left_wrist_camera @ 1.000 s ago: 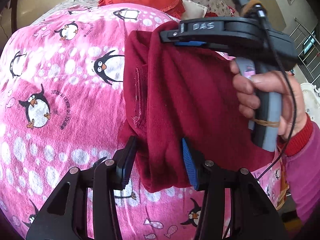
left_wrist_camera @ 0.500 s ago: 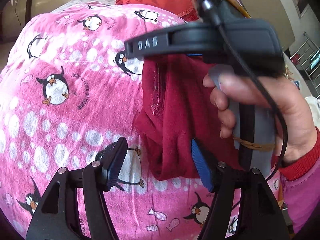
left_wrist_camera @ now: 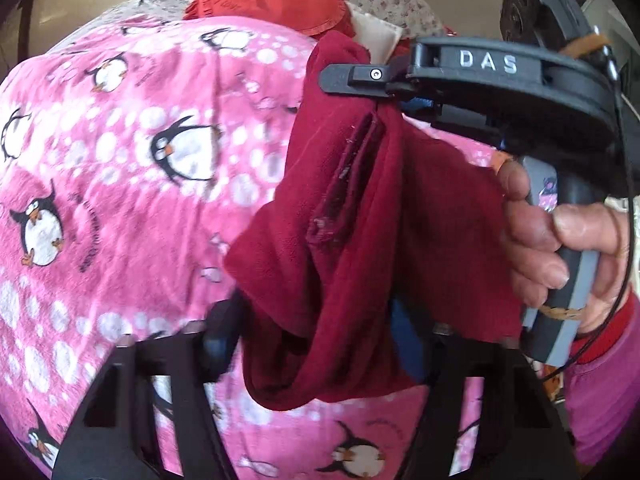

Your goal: Fold small clothes

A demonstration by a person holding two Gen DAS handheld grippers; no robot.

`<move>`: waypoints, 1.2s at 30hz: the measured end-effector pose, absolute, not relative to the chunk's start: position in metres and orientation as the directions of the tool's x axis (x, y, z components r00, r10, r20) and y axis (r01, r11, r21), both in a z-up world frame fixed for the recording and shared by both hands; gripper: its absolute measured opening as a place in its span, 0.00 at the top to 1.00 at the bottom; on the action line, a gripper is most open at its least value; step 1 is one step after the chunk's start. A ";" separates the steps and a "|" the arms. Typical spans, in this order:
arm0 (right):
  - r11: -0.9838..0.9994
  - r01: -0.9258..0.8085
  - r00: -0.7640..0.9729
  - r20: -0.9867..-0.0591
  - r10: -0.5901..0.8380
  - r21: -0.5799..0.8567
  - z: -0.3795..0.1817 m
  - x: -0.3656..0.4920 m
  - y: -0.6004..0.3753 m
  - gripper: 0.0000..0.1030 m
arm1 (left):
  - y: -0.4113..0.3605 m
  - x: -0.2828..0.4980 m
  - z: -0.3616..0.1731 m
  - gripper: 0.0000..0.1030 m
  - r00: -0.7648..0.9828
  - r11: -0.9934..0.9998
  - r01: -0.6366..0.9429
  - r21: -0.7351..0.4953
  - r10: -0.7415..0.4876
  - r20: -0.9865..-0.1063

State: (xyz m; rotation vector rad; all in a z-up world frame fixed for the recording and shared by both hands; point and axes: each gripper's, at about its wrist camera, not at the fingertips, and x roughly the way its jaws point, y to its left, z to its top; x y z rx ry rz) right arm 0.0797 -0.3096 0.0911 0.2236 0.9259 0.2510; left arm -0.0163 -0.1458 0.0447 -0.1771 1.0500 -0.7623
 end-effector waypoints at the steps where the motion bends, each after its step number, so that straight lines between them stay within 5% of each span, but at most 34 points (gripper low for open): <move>1: 0.945 -0.117 0.588 -0.746 0.313 0.305 0.096 0.074 -0.315 0.83 | -0.148 -0.019 0.050 0.62 0.266 0.723 0.490 -0.487 -0.656 -0.707; 14: 0.931 -0.008 0.745 -0.619 0.248 0.364 0.170 -0.055 -0.463 0.85 | -0.292 -0.093 0.121 0.69 0.110 0.462 0.769 -0.443 -0.777 -0.620; 23: 0.888 0.301 0.641 -0.763 0.081 0.347 0.085 -0.099 -0.558 0.84 | -0.370 -0.119 0.080 0.69 0.016 0.449 0.794 -0.409 -0.689 -0.724; 25: 0.883 0.346 0.639 -0.769 0.026 0.317 0.086 -0.106 -0.565 0.60 | -0.370 -0.130 0.100 0.69 0.028 0.429 0.823 -0.371 -0.684 -0.729; 27: 0.885 0.372 0.658 -0.752 -0.039 0.280 0.102 -0.119 -0.566 0.55 | -0.356 -0.134 0.118 0.60 0.064 0.413 0.851 -0.324 -0.693 -0.718; 33: 0.945 0.139 0.734 -0.671 0.102 0.296 0.148 -0.153 -0.517 0.56 | -0.309 -0.124 0.118 0.57 0.268 0.528 0.838 -0.141 -0.622 -0.735; 36: 0.958 0.090 0.707 -0.695 0.130 0.271 0.134 -0.153 -0.489 0.69 | -0.310 -0.101 0.089 0.57 0.263 0.604 0.776 -0.181 -0.571 -0.778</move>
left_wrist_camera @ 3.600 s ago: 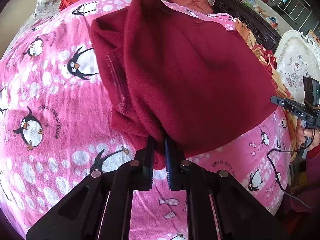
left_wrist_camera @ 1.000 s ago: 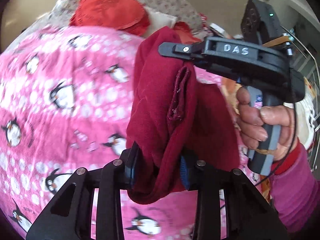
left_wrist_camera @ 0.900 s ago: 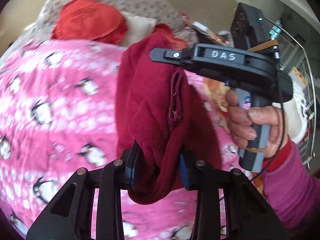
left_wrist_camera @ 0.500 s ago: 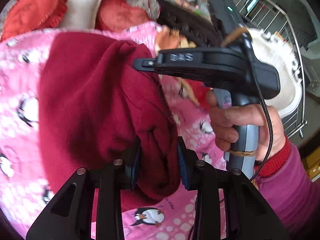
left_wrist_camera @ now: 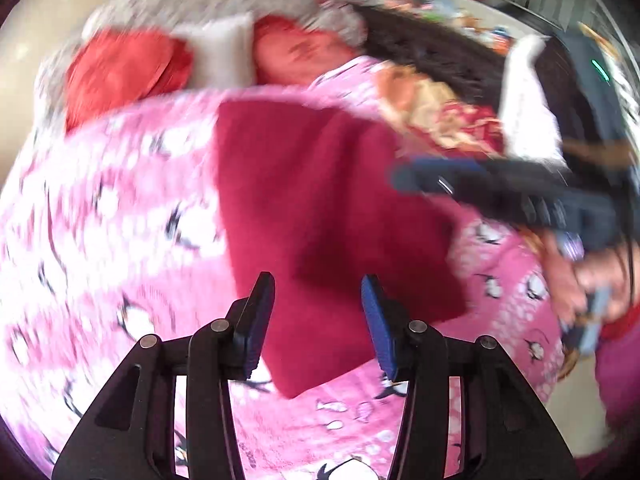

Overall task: Fold small clothes
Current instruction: 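Lower the folded shirt onto the blanket and open both tools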

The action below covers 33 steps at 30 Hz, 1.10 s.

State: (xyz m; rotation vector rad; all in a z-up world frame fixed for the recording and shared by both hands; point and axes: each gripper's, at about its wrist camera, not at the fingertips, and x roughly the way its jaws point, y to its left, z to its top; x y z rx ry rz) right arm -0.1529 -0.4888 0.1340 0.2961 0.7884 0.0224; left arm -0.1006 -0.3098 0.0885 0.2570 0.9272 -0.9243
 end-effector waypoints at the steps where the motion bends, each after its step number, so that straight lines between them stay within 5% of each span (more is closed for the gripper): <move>1: 0.964 0.114 0.673 -0.733 0.104 0.242 0.120 -0.153 -0.483 0.72 | -0.309 -0.097 0.079 0.57 0.251 0.616 0.763 -0.194 -0.560 -0.790; 6: 0.963 0.228 0.573 -0.820 -0.015 0.141 0.069 -0.175 -0.494 0.77 | -0.305 -0.099 0.067 0.57 0.226 0.619 0.753 -0.223 -0.561 -0.796; 10: 0.932 0.248 0.631 -0.774 0.052 0.264 0.091 -0.189 -0.518 0.75 | -0.306 -0.102 0.082 0.57 0.264 0.612 0.765 -0.199 -0.580 -0.771; 11: 0.939 0.250 0.660 -0.751 0.015 0.238 0.104 -0.188 -0.522 0.73 | -0.307 -0.103 0.088 0.57 0.270 0.607 0.769 -0.202 -0.594 -0.758; 13: 0.941 0.279 0.696 -0.715 -0.062 0.189 0.122 -0.177 -0.528 0.53 | -0.313 -0.100 0.091 0.56 0.269 0.602 0.768 -0.218 -0.612 -0.744; 17: 0.923 0.333 0.665 -0.743 -0.083 0.194 0.120 -0.131 -0.552 0.50 | -0.329 -0.103 0.086 0.56 0.248 0.595 0.770 -0.229 -0.610 -0.752; 18: 0.919 0.341 0.625 -0.778 -0.066 0.195 0.111 -0.120 -0.554 0.52 | -0.334 -0.105 0.085 0.56 0.244 0.594 0.772 -0.224 -0.603 -0.759; 19: 0.915 0.342 0.581 -0.814 -0.027 0.213 0.099 -0.106 -0.558 0.72 | -0.338 -0.106 0.081 0.56 0.240 0.594 0.774 -0.220 -0.596 -0.766; 22: 0.919 0.336 0.592 -0.805 -0.037 0.204 0.089 -0.091 -0.559 0.86 | -0.349 -0.107 0.071 0.56 0.229 0.594 0.773 -0.225 -0.590 -0.774; 25: 0.934 0.345 0.607 -0.782 -0.143 0.096 0.090 -0.086 -0.555 0.87 | -0.360 -0.104 0.064 0.55 0.211 0.591 0.768 -0.245 -0.596 -0.775; 33: 0.932 0.311 0.651 -0.756 -0.064 0.188 0.112 -0.122 -0.553 0.77 | -0.334 -0.106 0.082 0.55 0.252 0.604 0.768 -0.213 -0.592 -0.766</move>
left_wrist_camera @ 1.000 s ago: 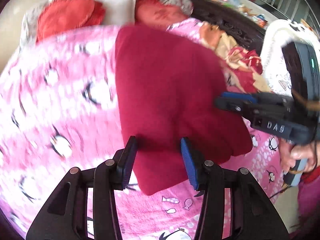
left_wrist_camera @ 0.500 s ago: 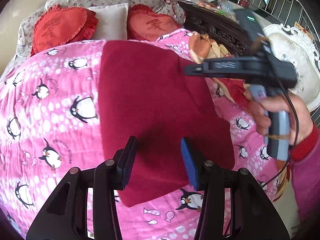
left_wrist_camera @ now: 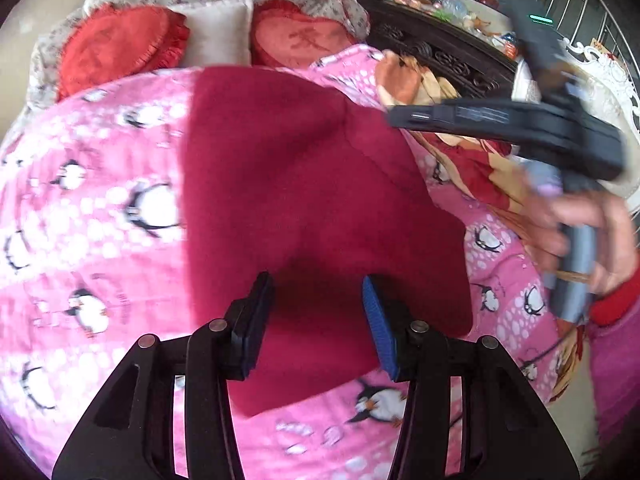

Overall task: Fold small clothes
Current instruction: 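Lower the folded shirt onto the blanket and open both tools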

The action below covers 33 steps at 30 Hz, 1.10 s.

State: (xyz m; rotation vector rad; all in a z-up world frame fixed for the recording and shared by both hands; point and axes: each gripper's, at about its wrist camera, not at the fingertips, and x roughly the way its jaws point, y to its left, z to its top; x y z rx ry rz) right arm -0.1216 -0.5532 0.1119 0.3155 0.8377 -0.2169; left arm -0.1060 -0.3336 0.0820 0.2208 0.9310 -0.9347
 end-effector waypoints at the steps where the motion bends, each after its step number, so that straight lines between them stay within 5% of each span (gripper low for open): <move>1: 0.940 0.284 0.663 -0.747 -0.051 0.188 0.119 -0.129 -0.547 0.77 | -0.327 -0.105 0.083 0.55 0.265 0.614 0.762 -0.207 -0.586 -0.766; 8: 0.965 0.089 0.653 -0.746 0.131 0.247 0.113 -0.182 -0.478 0.77 | -0.309 -0.097 0.064 0.55 0.260 0.676 0.699 -0.233 -0.544 -0.797; 13: 0.984 0.151 0.578 -0.816 -0.014 0.090 0.066 -0.192 -0.477 0.82 | -0.309 -0.102 0.060 0.46 0.274 0.683 0.700 -0.208 -0.526 -0.805; 20: 0.969 0.147 0.648 -0.759 0.058 0.199 0.105 -0.237 -0.476 0.77 | -0.305 -0.106 0.064 0.46 0.285 0.690 0.692 -0.210 -0.530 -0.799; 33: 0.965 0.096 0.645 -0.753 0.126 0.243 0.089 -0.244 -0.441 0.77 | -0.307 -0.114 0.063 0.47 0.287 0.692 0.694 -0.198 -0.519 -0.805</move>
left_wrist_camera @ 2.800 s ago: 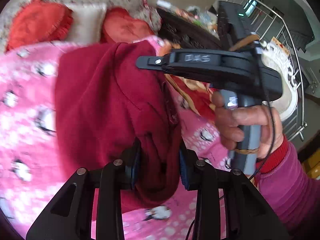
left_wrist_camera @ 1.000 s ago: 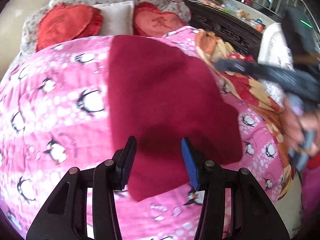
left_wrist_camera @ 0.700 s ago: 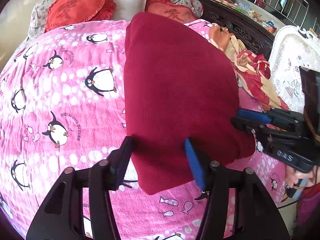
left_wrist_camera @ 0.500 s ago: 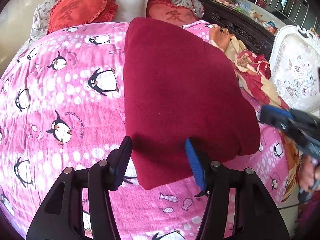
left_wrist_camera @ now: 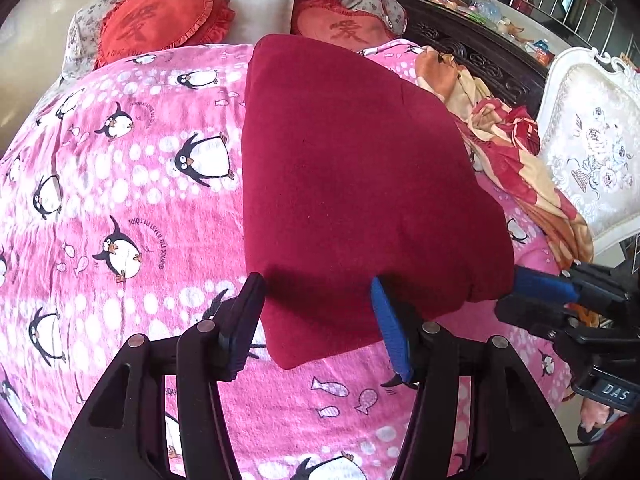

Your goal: Fold small clothes

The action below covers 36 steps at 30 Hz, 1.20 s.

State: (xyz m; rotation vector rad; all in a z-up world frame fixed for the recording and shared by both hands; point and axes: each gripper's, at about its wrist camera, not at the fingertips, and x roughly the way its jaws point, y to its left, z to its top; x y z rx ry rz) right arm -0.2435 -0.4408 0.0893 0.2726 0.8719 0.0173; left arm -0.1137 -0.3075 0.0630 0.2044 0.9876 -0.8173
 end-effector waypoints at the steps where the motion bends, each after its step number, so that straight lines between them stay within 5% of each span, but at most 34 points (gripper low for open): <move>1: 0.970 0.100 0.639 -0.762 0.109 0.222 0.088 -0.240 -0.440 0.77 | -0.308 -0.113 0.061 0.47 0.285 0.695 0.691 -0.199 -0.515 -0.808; 2: 0.971 0.117 0.625 -0.775 0.090 0.208 0.084 -0.236 -0.440 0.77 | -0.309 -0.113 0.060 0.47 0.284 0.697 0.688 -0.199 -0.512 -0.811; 4: 0.969 0.137 0.617 -0.783 0.081 0.207 0.077 -0.232 -0.443 0.92 | -0.308 -0.114 0.059 0.47 0.285 0.701 0.686 -0.196 -0.506 -0.814; 14: 0.960 0.199 0.565 -0.824 0.053 0.198 0.070 -0.246 -0.464 0.93 | -0.302 -0.114 0.065 0.47 0.295 0.702 0.684 -0.196 -0.512 -0.806; 18: 0.967 0.201 0.607 -0.795 0.003 0.157 0.095 -0.259 -0.464 0.72 | -0.299 -0.115 0.075 0.46 0.330 0.703 0.691 -0.170 -0.516 -0.791; 26: 0.972 0.200 0.696 -0.717 -0.052 0.124 0.132 -0.233 -0.457 0.71 | -0.305 -0.105 0.084 0.47 0.361 0.716 0.680 -0.157 -0.513 -0.778; 36: 0.960 0.254 0.611 -0.789 -0.062 0.121 0.080 -0.187 -0.468 0.70 | -0.313 -0.090 0.073 0.46 0.353 0.729 0.667 -0.154 -0.492 -0.796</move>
